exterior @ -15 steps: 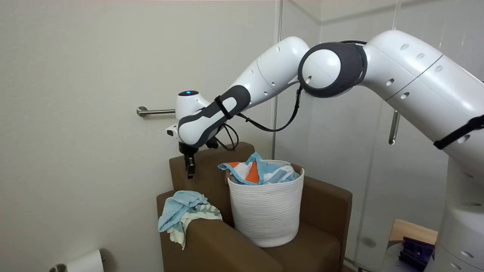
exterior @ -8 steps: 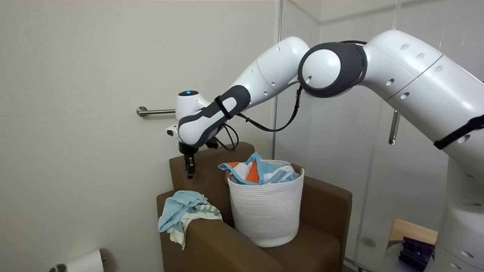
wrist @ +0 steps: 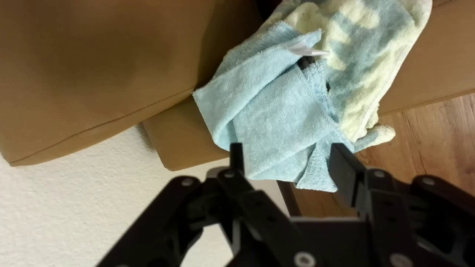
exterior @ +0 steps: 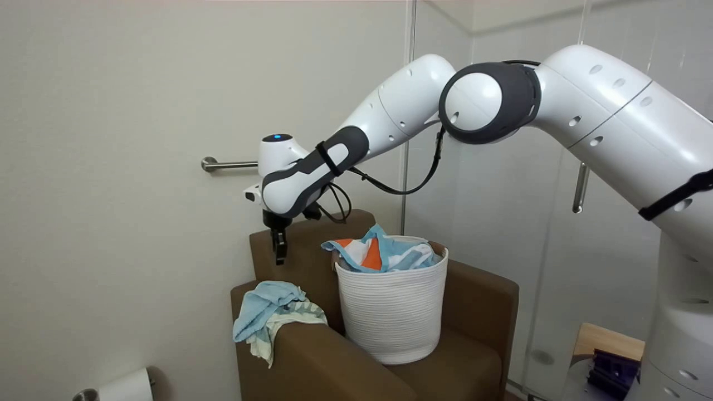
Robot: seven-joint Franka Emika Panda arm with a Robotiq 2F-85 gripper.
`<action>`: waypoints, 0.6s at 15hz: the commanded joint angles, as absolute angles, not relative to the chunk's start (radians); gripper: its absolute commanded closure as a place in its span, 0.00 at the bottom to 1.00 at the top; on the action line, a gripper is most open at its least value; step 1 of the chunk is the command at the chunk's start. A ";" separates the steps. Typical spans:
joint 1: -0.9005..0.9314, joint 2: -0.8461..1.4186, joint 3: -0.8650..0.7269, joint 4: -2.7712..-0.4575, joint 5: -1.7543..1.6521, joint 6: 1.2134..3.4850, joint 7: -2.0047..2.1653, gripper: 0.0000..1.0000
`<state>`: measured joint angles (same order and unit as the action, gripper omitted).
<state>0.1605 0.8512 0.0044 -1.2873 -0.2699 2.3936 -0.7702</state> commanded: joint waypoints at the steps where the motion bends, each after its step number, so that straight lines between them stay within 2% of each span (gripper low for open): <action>1: 0.146 0.860 0.032 -1.268 -0.296 2.373 -0.765 0.08; 3: 0.148 0.868 0.037 -1.257 -0.295 2.364 -0.768 0.01; 9: 0.150 0.911 0.049 -1.188 -0.293 2.315 -0.780 0.00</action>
<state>0.1607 0.8807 0.0322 -1.2432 -0.2699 2.3523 -0.7703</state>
